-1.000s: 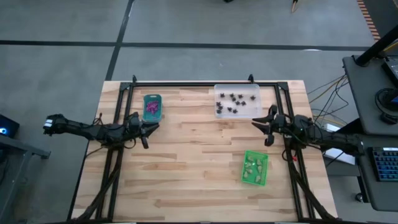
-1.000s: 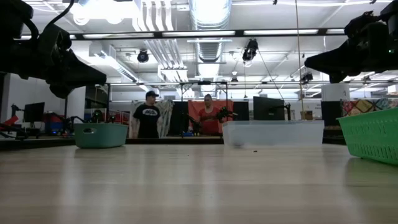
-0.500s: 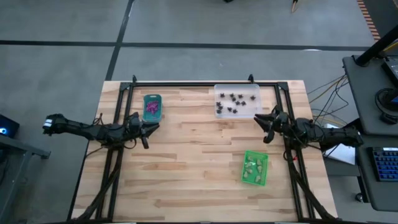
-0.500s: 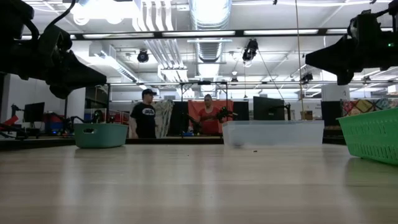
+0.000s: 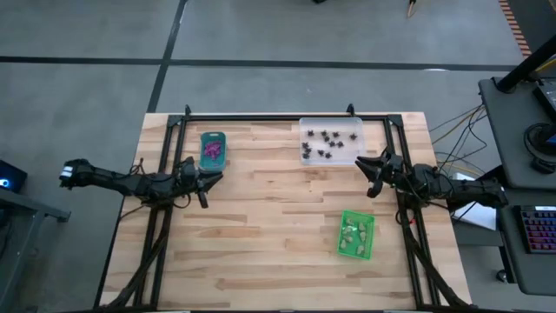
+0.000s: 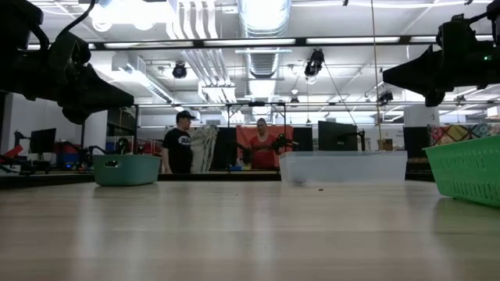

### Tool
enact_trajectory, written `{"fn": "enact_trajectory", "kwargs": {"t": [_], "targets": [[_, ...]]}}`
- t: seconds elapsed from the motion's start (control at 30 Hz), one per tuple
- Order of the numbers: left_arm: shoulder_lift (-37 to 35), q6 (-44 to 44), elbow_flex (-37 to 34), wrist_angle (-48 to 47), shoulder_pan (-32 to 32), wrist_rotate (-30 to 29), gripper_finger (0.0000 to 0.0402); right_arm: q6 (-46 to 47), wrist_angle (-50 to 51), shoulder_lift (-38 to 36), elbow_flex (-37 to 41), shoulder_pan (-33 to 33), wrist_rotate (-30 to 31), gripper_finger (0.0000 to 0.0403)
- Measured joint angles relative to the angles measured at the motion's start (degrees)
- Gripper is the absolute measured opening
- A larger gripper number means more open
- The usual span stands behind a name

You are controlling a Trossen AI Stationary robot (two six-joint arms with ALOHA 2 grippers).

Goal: Sort Halloween decoration
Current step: Return to Home Position

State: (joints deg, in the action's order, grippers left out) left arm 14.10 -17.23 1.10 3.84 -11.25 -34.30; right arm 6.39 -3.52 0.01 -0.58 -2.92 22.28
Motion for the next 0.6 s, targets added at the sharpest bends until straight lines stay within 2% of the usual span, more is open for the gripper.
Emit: {"fn": "enact_trajectory", "kwargs": {"t": [0.33, 0.6], "targets": [[0.1, 0.0, 0.0, 0.0, 0.0, 0.0, 0.0037, -0.4, -0.1, 0.8, 0.0, 0.0, -0.2, 0.0084], [0.1, 0.0, 0.0, 0.0, 0.0, 0.0, 0.0037, -0.4, -0.1, 1.2, 0.0, 0.0, -0.2, 0.0073]]}}
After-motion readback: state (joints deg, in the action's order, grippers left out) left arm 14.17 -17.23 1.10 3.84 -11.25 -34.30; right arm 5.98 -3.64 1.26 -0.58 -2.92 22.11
